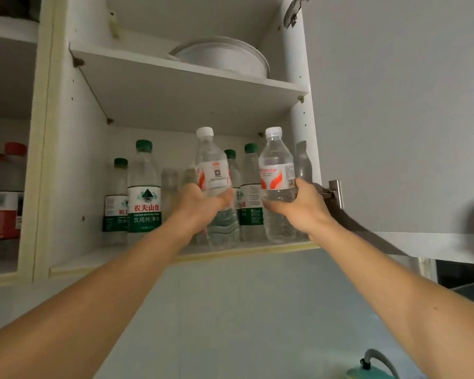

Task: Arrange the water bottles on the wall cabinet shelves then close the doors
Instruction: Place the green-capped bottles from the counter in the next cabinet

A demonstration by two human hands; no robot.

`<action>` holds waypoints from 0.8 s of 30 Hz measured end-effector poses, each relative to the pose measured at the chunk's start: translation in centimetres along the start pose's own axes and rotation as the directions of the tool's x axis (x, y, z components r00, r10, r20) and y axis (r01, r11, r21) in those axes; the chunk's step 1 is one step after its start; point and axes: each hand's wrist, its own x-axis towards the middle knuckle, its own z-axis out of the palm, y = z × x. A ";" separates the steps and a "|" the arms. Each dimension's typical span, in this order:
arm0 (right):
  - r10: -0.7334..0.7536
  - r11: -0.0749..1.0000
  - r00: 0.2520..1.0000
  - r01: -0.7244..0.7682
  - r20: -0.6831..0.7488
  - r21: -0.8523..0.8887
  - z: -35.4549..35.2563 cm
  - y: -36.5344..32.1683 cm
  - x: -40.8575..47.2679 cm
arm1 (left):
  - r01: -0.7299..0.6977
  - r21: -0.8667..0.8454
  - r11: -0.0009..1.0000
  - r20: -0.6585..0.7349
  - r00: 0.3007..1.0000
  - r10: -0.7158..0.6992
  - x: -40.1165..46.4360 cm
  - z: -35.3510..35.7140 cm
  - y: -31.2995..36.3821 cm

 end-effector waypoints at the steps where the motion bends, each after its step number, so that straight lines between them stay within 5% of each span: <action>1: 0.001 0.999 1.000 -0.002 -0.011 -0.041 0.4 0.5 0.3 | -0.011 0.052 0.999 -0.007 1.000 0.012 0.3 0.4 -0.2; 9: -0.087 0.942 0.988 0.040 -0.127 -0.333 2.1 3.7 0.5 | -0.052 0.432 0.901 -0.109 0.988 0.110 2.0 3.4 -0.9; 24: -0.102 0.930 0.951 -0.013 -0.293 -0.367 3.4 4.5 -0.8 | -0.018 0.550 0.835 -0.235 0.956 0.175 3.0 7.8 -0.6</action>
